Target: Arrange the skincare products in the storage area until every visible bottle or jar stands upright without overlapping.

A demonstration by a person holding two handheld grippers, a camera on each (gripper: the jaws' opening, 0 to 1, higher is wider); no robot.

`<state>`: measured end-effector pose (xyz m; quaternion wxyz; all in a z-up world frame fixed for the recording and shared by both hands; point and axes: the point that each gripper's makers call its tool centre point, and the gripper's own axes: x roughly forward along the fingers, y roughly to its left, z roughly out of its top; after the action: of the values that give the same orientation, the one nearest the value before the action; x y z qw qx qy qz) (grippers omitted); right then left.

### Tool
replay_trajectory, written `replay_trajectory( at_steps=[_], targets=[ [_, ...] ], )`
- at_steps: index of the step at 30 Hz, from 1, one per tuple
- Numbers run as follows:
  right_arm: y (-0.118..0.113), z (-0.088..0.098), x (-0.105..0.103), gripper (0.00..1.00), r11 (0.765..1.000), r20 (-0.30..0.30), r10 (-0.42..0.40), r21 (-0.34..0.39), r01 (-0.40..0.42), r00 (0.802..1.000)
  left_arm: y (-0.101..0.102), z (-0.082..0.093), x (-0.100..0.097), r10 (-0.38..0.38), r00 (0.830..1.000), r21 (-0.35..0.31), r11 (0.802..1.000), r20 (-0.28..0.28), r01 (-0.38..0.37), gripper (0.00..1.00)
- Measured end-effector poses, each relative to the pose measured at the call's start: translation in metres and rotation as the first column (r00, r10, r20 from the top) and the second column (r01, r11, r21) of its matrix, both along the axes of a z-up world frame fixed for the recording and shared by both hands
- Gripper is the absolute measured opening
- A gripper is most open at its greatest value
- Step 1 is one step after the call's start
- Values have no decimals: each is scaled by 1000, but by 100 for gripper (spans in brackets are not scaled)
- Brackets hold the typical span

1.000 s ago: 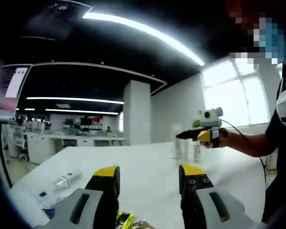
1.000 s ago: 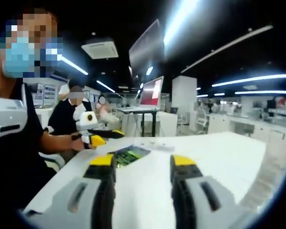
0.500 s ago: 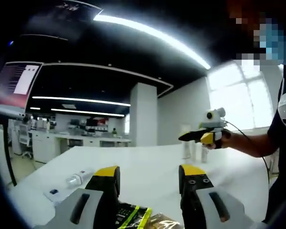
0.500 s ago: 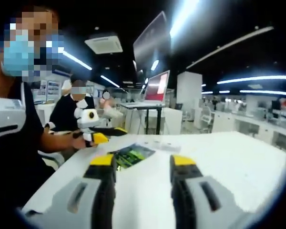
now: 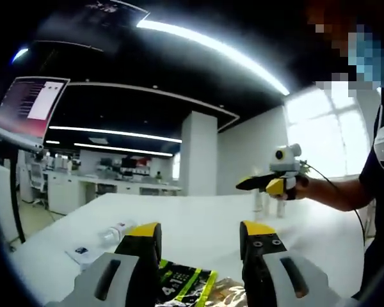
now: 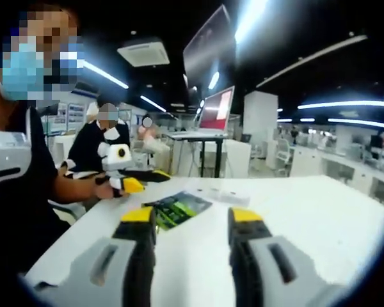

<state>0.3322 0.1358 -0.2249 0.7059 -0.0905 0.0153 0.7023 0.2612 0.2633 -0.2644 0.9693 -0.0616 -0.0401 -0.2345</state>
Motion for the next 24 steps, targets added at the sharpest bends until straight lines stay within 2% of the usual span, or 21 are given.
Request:
replay_trajectory(
  at_steps=[9, 11, 20, 24],
  targets=[
    [20, -5, 7, 44, 1000, -2, 21, -22, -21, 1000, 13, -3, 2, 31, 999, -42, 999, -8, -31, 47],
    [25, -6, 10, 44, 999, -4, 23, -24, -23, 1000, 16, -2, 1, 56, 998, -34, 998, 4, -56, 43],
    [47, -14, 25, 43, 999, -17, 25, -39, -25, 1000, 20, -5, 4, 83, 997, -5, 997, 1, -83, 44],
    [54, -18, 30, 43, 998, -13, 21, -55, -21, 1000, 24, -4, 5, 101, 995, -14, 995, -1, -101, 45]
  ],
)
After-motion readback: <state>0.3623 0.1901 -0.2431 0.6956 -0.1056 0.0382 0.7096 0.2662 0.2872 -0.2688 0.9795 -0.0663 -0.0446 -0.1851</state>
